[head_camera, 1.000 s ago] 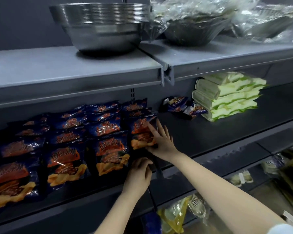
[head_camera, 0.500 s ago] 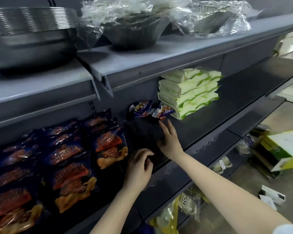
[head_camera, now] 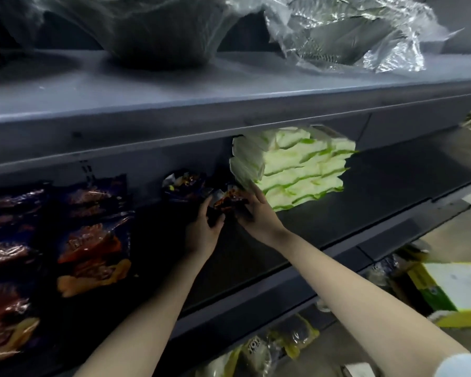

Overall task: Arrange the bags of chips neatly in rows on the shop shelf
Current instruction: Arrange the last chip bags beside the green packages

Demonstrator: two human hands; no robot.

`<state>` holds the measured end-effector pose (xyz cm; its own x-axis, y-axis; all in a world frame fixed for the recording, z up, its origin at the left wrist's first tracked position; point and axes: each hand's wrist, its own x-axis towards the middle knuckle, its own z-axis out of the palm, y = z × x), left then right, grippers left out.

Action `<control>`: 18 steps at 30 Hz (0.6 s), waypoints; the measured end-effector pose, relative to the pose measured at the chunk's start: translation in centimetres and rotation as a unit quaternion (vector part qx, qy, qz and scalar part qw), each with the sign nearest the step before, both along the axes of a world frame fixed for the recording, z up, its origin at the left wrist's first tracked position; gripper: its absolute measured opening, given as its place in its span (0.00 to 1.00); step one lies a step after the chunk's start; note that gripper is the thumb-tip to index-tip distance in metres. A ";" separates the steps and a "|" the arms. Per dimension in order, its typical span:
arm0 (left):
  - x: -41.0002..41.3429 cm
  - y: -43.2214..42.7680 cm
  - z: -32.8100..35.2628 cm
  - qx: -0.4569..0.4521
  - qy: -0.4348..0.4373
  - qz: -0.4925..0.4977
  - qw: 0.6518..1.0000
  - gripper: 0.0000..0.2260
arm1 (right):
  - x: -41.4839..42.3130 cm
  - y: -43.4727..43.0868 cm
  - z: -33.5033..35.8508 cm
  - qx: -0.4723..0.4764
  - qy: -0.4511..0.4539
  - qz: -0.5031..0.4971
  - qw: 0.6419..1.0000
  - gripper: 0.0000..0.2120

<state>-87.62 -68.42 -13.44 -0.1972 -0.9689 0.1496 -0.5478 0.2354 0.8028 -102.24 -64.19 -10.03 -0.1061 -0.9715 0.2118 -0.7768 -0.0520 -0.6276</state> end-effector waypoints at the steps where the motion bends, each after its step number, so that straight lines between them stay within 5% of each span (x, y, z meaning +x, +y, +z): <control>1: -0.6 -0.5 -0.2 0.013 0.003 0.008 1.000 0.23 | -0.6 0.0 -0.1 0.004 0.000 0.015 1.000 0.28; 5: -1.6 -1.5 -0.6 0.053 0.059 0.089 0.993 0.15 | -1.5 -0.3 -1.0 0.015 -0.034 0.049 0.998 0.29; 9: -0.9 -0.8 -0.5 -0.010 0.045 0.154 0.987 0.13 | -1.3 -0.4 -1.9 0.013 -0.051 0.039 0.998 0.27; 14: 0.7 1.3 1.1 -0.098 0.076 0.137 0.983 0.10 | -1.1 0.3 -2.6 -0.098 -0.094 0.016 0.991 0.24; 18: 1.9 1.7 3.0 -0.068 0.134 0.134 0.980 0.06 | -0.5 0.6 -2.7 -0.107 -0.159 0.046 0.980 0.37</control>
